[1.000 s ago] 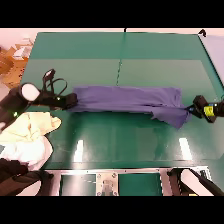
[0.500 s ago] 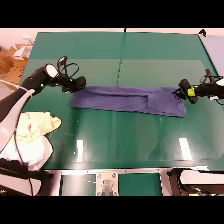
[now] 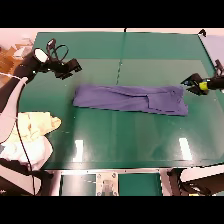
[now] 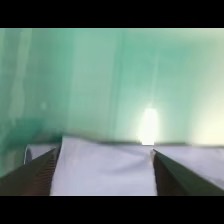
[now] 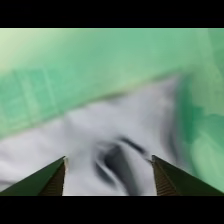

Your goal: Fold the shirts.

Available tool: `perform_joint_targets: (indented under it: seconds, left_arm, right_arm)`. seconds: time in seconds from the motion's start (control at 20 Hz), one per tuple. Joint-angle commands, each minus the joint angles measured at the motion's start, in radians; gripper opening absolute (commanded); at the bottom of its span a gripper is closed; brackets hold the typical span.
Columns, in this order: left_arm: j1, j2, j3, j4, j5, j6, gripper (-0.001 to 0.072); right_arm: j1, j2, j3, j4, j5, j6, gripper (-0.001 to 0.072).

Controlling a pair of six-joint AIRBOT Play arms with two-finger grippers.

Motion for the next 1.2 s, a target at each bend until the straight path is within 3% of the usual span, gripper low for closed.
perform_joint_targets:
  seconds: [0.0,0.05,0.3,0.6,0.65,0.7,0.8,0.85,1.15]
  left_arm:
    - [0.016,-0.002,0.031,-0.002,-0.166,0.011,0.0261]
    - [0.016,-0.002,0.031,-0.009,-0.185,0.04,0.0031]
    - [0.014,-0.002,0.031,-0.014,-0.245,0.054,0.0021]
    - [0.012,-0.002,0.031,-0.11,-0.25,0.161,0.0021]
    - [0.002,-0.003,0.031,-0.111,-0.248,0.163,0.0021]
    - [-0.013,-0.003,0.03,-0.111,-0.247,0.176,0.0021]
    - [-0.055,-0.005,0.03,-0.11,-0.238,0.206,0.002]
    - [-0.088,-0.005,0.03,-0.108,-0.214,0.211,0.002]
    - [-0.373,-0.101,0.027,-0.123,0.092,0.216,0.002]
  right_arm:
    - [-0.114,-0.071,0.039,-0.001,0.166,-0.099,0.0608]
    - [-0.133,-0.104,0.039,-0.001,0.194,-0.116,0.0608]
    - [-0.15,-0.257,0.04,0.072,0.256,-0.161,0.0608]
    - [-0.003,-0.303,0.11,0.151,0.259,-0.204,0.0603]
    - [0.017,-0.303,0.135,0.151,0.271,-0.204,0.0484]
    - [0.031,-0.303,0.161,0.146,0.293,-0.205,0.028]
    - [0.043,-0.302,0.216,0.141,0.343,-0.204,0.007]
    - [0.044,-0.3,0.244,0.142,0.369,-0.202,0.002]
    - [0.046,-0.212,0.305,0.144,0.444,-0.139,0.0019]
